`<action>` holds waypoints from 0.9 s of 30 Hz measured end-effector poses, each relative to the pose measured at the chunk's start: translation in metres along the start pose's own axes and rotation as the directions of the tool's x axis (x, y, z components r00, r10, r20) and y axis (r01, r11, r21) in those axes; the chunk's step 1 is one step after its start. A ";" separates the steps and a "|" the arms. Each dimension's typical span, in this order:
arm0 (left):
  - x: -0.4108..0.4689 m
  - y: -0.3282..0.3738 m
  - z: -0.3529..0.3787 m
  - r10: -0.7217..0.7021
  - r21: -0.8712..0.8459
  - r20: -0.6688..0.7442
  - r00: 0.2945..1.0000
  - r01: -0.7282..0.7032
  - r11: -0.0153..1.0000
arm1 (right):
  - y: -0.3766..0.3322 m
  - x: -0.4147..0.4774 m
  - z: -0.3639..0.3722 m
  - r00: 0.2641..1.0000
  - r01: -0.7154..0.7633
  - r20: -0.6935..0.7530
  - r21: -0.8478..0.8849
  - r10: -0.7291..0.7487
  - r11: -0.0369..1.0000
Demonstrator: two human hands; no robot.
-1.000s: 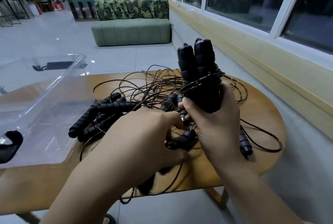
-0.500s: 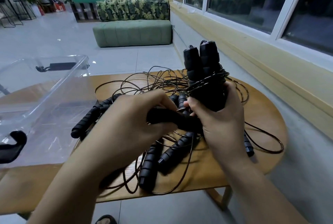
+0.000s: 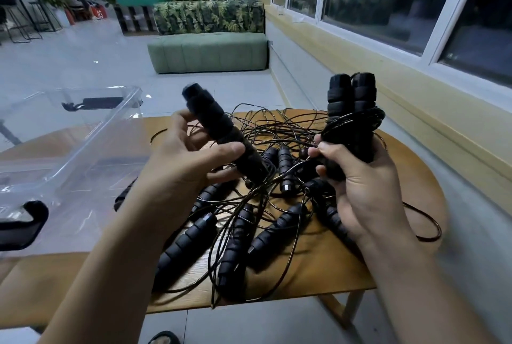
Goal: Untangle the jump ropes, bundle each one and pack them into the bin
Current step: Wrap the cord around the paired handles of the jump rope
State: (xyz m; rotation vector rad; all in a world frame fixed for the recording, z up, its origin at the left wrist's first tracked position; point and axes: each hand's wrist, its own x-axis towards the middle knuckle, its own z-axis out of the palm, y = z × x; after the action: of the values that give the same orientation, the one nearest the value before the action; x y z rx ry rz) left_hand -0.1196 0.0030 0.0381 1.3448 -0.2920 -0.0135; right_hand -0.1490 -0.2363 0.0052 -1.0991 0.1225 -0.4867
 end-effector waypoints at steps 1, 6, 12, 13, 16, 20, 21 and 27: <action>-0.001 -0.002 0.001 0.016 0.028 0.013 1.000 -0.016 0.999 | -0.001 0.000 0.000 1.000 -0.004 0.001 0.009 0.004 1.000; -0.003 -0.006 0.000 0.015 0.060 0.127 0.992 -0.023 0.998 | -0.005 0.007 -0.007 0.998 -0.019 -0.058 0.135 0.027 0.991; -0.014 -0.011 0.015 -0.007 0.269 0.254 0.967 -0.063 0.961 | -0.011 0.018 -0.019 0.985 -0.063 -0.132 0.311 0.109 0.948; -0.016 -0.012 0.019 0.003 0.306 0.246 0.969 -0.081 0.949 | -0.012 0.019 -0.020 0.983 -0.074 -0.134 0.317 0.122 0.945; -0.015 -0.013 0.023 0.052 0.330 0.168 0.984 -0.106 0.938 | -0.015 0.021 -0.023 0.981 -0.092 -0.133 0.332 0.143 0.939; -0.012 -0.017 0.020 0.028 0.343 0.266 0.964 -0.122 0.932 | -0.018 0.024 -0.027 0.972 -0.129 -0.135 0.382 0.193 0.915; -0.012 -0.018 0.020 0.014 0.373 0.284 0.959 -0.124 0.919 | -0.019 0.024 -0.027 0.968 -0.146 -0.132 0.395 0.213 0.907; -0.009 -0.022 0.019 -0.015 0.353 0.231 0.973 -0.070 0.933 | -0.022 0.023 -0.027 0.965 -0.182 -0.097 0.418 0.243 0.890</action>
State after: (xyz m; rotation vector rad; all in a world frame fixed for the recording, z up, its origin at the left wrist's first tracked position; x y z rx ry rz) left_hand -0.1286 -0.0189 0.0189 1.7074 -0.5296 -0.0977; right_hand -0.1439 -0.2762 0.0152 -0.6299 0.2576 -0.3722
